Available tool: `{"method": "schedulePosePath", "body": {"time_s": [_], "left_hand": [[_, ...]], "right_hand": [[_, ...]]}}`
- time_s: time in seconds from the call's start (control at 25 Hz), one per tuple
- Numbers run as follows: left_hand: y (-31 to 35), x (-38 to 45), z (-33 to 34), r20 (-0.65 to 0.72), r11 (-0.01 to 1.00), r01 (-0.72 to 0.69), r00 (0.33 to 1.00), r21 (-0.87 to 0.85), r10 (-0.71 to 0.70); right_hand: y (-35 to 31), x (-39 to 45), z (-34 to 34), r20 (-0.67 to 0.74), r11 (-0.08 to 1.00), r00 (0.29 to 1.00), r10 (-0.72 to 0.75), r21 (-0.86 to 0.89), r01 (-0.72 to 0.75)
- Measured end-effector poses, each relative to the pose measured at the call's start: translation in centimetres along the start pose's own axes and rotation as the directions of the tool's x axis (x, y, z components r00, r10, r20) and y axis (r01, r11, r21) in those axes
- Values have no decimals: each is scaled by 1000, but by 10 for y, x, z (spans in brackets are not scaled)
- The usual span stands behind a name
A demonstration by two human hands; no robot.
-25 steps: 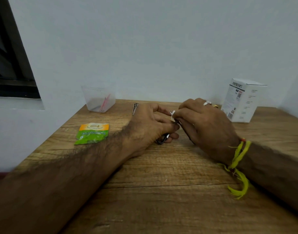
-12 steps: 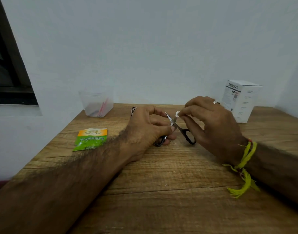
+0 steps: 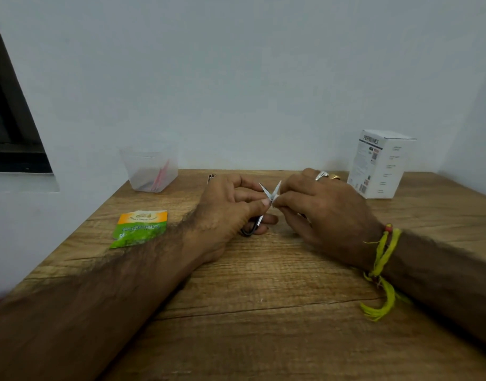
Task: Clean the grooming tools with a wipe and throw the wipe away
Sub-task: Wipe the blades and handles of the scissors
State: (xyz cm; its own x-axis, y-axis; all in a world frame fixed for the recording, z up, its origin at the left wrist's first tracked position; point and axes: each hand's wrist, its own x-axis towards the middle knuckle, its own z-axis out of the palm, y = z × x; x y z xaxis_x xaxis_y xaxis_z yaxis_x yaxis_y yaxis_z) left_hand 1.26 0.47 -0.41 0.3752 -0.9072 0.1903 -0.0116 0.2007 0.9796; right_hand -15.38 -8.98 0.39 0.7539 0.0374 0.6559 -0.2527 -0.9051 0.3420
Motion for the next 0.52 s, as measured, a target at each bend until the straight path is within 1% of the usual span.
{"method": "schedulePosePath", "body": {"time_s": [0.08, 0.2, 0.32, 0.52], "left_hand": [[0, -1, 0, 1, 1000, 0, 1000, 16, 0], [0, -1, 0, 6, 1000, -3, 1000, 27, 3], [0, 1, 1, 8, 1000, -8, 1000, 25, 8], [1, 1, 0, 1, 999, -10, 1000, 40, 10]], "right_hand": [[-1, 0, -1, 3, 1000, 1000, 8, -9, -8], [-1, -1, 0, -39, 1000, 999, 24, 1, -24], [1, -2, 4, -50, 1000, 999, 10, 7, -9], [2, -1, 5, -51, 987, 993, 104, 132, -96]]}}
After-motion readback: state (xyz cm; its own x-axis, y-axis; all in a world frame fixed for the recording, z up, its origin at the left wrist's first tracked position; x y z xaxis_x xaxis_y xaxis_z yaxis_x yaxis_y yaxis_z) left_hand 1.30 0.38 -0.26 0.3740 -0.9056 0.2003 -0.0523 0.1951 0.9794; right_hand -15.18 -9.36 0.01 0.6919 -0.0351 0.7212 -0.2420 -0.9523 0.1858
